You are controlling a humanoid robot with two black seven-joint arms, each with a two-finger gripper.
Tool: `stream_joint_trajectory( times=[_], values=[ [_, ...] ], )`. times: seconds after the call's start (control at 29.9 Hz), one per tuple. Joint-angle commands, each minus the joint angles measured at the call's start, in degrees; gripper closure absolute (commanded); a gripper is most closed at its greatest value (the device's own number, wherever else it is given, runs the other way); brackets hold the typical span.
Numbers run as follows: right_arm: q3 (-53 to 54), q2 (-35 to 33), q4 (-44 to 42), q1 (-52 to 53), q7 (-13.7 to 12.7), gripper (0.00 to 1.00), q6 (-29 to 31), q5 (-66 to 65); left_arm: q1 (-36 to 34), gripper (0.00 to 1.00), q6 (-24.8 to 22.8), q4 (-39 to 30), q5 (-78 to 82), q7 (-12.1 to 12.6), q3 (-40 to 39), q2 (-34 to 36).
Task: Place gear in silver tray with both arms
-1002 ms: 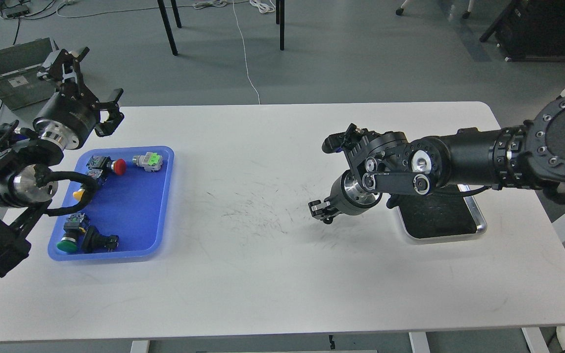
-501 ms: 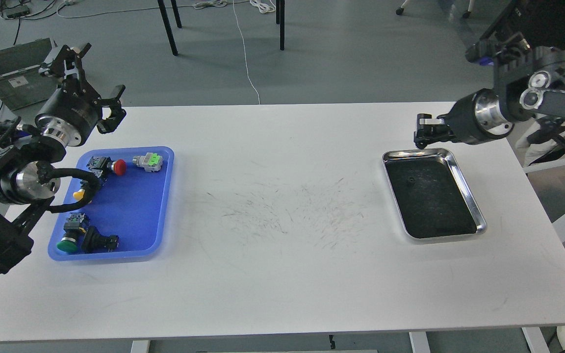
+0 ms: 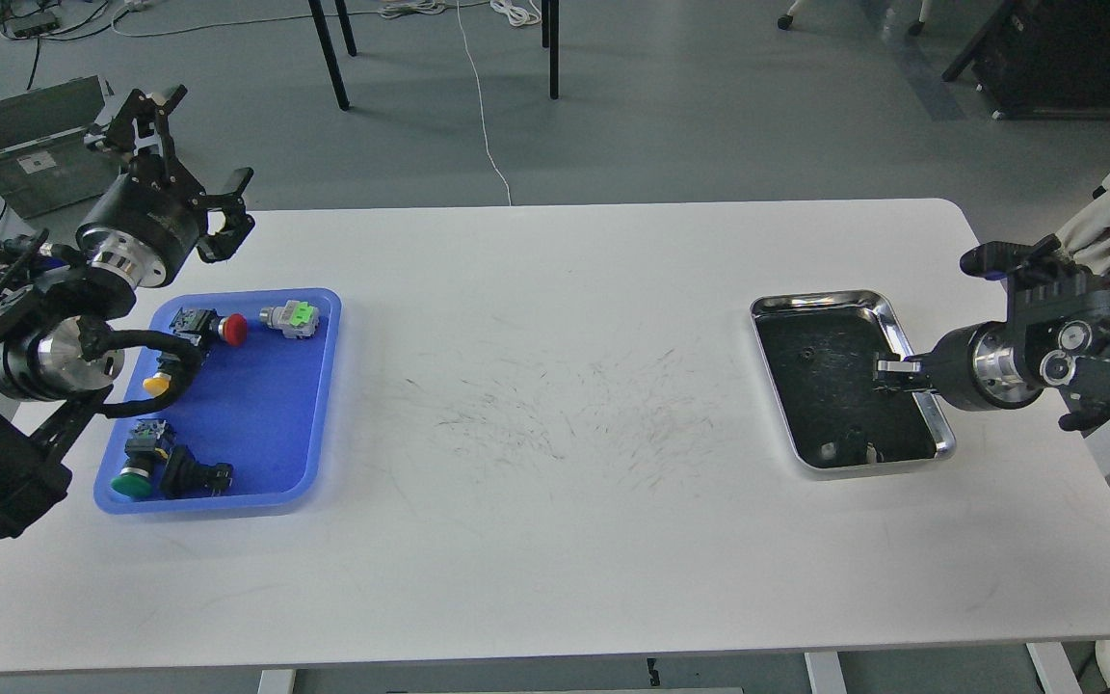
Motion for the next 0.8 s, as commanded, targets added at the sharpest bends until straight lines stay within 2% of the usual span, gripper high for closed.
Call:
stream_joint_trajectory(
  times=[0.0, 0.1, 0.2, 0.47, 0.57, 0.6, 0.7, 0.77],
  values=[
    [0.0, 1.4, -2.1, -1.2, 0.0, 0.98, -0.3, -0.1, -0.1, 0.02, 0.0, 0.1, 0.0, 0.0, 0.0, 0.1],
    [0.5, 2.8, -2.7, -1.8, 0.0, 0.98, -0.3, -0.1, -0.1, 0.02, 0.0, 0.0, 0.0, 0.0, -0.1, 0.2],
    [0.7, 3.4, -2.7, -1.9, 0.0, 0.92, -0.3, -0.1, -0.1, 0.02, -0.1, 0.0, 0.0, 0.0, -0.1, 0.2],
    [0.8, 3.5, -2.3, -2.0, 0.1, 0.51, 0.1, 0.4, -0.1, 0.02, 0.0, 0.1, 0.0, 0.0, 0.0, 0.3],
    [2.0, 3.0, -2.3, -2.1, 0.2, 0.23, 0.2, 0.6, -0.1, 0.02, 0.0, 0.1, 0.0, 0.0, 0.0, 0.3],
    [2.9, 2.8, -2.3, -2.1, 0.2, 0.17, 0.2, 0.7, -0.1, 0.02, 0.0, 0.1, 0.1, 0.0, 0.0, 0.3],
    [6.0, 1.9, -2.5, -2.2, 0.2, 0.09, 0.0, 1.0, -0.1, 0.02, 0.0, 0.1, 0.1, 0.1, 0.0, 0.4],
    [10.2, -0.2, -2.6, -2.3, 0.2, 0.09, -0.3, 1.1, -0.1, 0.02, 0.0, 0.1, 0.1, 0.3, 0.1, 0.4]
  ],
)
